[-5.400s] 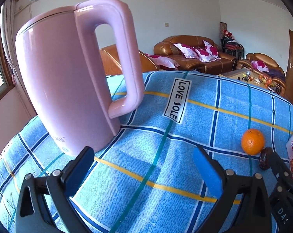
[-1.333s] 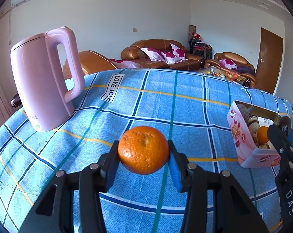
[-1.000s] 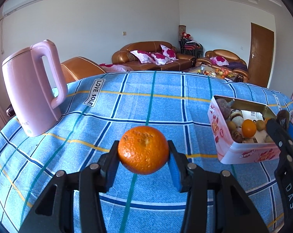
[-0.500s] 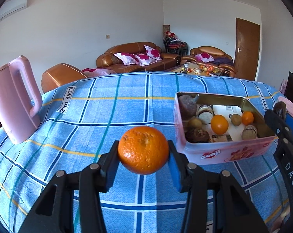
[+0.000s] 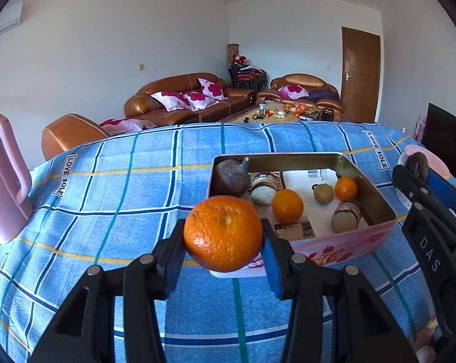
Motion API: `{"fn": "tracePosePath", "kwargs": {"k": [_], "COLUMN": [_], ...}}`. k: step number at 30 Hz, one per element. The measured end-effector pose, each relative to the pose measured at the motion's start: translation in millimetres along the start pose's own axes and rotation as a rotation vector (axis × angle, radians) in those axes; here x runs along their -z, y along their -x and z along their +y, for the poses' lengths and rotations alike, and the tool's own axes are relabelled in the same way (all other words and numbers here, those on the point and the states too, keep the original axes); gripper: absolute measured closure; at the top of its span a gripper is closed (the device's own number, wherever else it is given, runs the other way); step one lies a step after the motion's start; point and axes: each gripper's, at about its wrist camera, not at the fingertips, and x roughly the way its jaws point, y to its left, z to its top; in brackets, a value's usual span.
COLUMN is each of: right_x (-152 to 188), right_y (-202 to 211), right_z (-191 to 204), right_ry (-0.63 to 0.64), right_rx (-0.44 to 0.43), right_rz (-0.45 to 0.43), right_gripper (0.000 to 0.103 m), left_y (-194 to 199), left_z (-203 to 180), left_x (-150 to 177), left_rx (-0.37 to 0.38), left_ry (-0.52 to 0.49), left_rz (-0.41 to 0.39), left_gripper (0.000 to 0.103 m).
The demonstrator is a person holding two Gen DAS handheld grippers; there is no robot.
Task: Organize fruits
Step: 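Carry the orange with the left gripper while the right carries the dark fruit over the tin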
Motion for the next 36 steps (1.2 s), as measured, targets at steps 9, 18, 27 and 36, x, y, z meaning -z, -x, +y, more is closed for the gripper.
{"fn": "tracePosePath", "kwargs": {"k": [9, 18, 27, 36], "right_x": [-4, -12, -20, -26], "right_y": [-12, -27, -51, -69], "right_z": [-11, -6, 9, 20], "right_ry": [-0.024, -0.014, -0.013, -0.024], "right_rx": [0.041, 0.036, 0.001, -0.05], "right_rz": [0.011, 0.027, 0.052, 0.073], "right_gripper": [0.064, 0.064, 0.064, 0.064], "left_y": [-18, -35, -44, -56], "left_z": [-19, -19, -12, -2], "left_x": [-13, -25, -31, -38], "left_rx": [0.036, 0.036, 0.021, -0.002], "left_ry": [0.003, 0.025, 0.021, 0.033], "left_rz": [0.003, 0.004, 0.003, 0.017], "left_gripper": [0.055, 0.055, 0.055, 0.055]}}
